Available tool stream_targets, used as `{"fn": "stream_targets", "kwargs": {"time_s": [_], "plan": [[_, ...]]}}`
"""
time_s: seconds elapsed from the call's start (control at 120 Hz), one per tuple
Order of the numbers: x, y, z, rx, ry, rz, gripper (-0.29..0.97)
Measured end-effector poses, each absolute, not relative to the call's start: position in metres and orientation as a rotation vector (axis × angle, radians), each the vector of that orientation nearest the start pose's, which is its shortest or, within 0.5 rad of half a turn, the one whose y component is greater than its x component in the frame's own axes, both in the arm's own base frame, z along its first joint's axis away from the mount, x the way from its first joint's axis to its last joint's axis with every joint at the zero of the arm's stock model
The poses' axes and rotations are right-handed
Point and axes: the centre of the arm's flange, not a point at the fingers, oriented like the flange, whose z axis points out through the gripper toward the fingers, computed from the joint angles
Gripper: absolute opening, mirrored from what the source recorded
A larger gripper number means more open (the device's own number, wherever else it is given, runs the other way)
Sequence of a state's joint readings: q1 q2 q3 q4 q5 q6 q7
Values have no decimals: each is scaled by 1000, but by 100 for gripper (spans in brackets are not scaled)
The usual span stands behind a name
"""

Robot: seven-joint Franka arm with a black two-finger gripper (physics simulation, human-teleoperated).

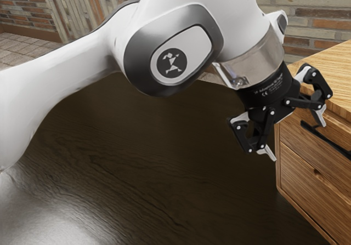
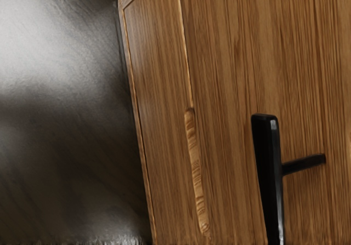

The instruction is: Pull the drawer handle with one arm to open the drawer

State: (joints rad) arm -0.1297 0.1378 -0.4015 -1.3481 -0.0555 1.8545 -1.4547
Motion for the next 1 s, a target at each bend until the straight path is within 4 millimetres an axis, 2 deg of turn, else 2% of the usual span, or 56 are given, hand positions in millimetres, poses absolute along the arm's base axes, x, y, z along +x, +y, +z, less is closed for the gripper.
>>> {"fn": "stream_targets", "kwargs": {"time_s": [0.208,0.5,0.808,1.0], "plan": [[553,-303,680,-3134,-1609,-188,67],[555,-304,676,-3132,-1623,-189,65],[557,-308,669,-3127,-1627,-172,55],[555,-311,669,-3128,-1626,-168,40]]}}
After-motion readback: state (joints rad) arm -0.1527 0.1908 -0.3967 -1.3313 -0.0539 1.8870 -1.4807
